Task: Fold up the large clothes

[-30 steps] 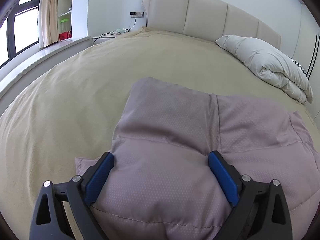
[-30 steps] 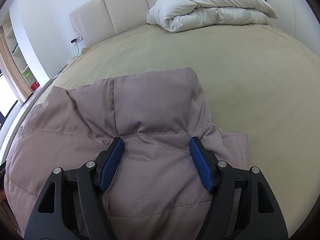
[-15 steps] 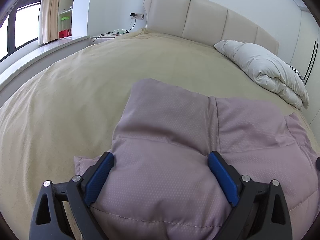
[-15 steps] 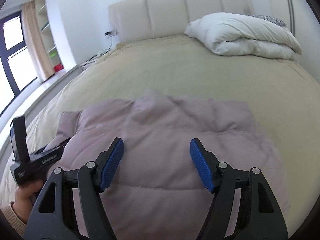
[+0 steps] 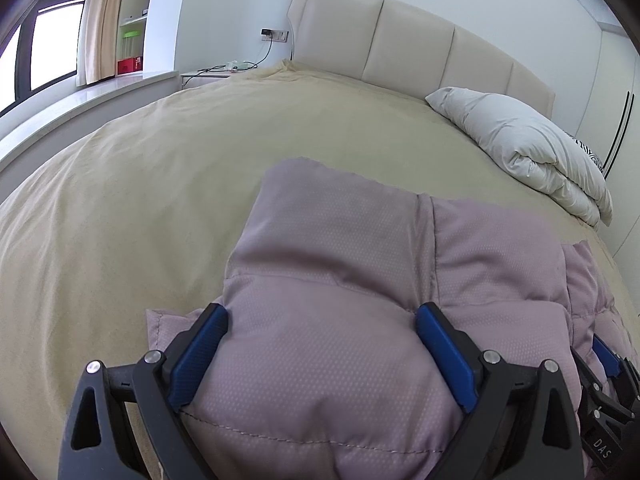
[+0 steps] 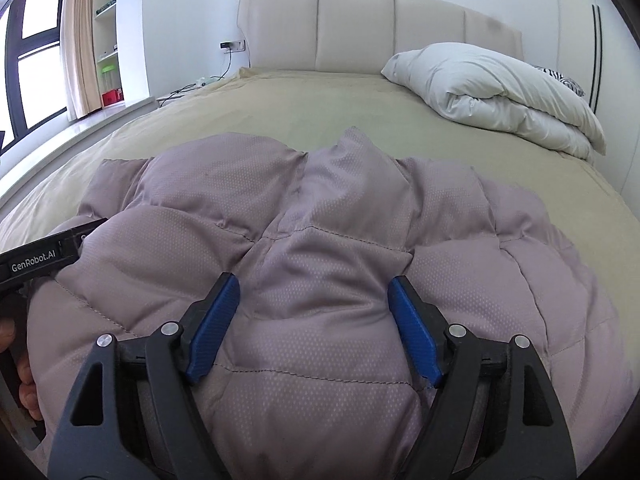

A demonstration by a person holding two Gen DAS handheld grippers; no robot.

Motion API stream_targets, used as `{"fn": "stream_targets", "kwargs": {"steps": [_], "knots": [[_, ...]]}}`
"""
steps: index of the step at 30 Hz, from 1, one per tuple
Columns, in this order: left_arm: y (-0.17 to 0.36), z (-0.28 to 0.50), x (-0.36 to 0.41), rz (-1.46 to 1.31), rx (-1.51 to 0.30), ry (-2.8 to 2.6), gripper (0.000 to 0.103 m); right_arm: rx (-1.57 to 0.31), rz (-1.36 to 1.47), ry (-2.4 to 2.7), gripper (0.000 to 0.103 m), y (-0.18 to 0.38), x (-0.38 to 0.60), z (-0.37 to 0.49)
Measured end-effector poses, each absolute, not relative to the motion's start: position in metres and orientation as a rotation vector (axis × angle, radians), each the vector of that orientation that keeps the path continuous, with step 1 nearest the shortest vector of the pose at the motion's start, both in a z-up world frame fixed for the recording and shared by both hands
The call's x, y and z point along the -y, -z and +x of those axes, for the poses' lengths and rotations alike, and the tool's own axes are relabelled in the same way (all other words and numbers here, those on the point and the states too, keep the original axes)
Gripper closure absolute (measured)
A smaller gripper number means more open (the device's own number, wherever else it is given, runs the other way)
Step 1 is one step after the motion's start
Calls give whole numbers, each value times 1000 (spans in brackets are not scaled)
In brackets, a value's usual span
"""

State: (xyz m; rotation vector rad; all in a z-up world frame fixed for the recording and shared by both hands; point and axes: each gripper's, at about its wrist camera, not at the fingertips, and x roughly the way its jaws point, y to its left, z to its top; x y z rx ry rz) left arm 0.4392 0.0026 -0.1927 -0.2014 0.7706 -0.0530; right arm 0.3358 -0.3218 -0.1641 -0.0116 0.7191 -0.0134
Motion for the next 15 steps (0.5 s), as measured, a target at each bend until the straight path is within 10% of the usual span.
{"fn": "stream_targets", "kwargs": {"steps": [15], "knots": [[163,357,-9,-175,-722,91,3,-730,218,193,15,131,444,272]]}}
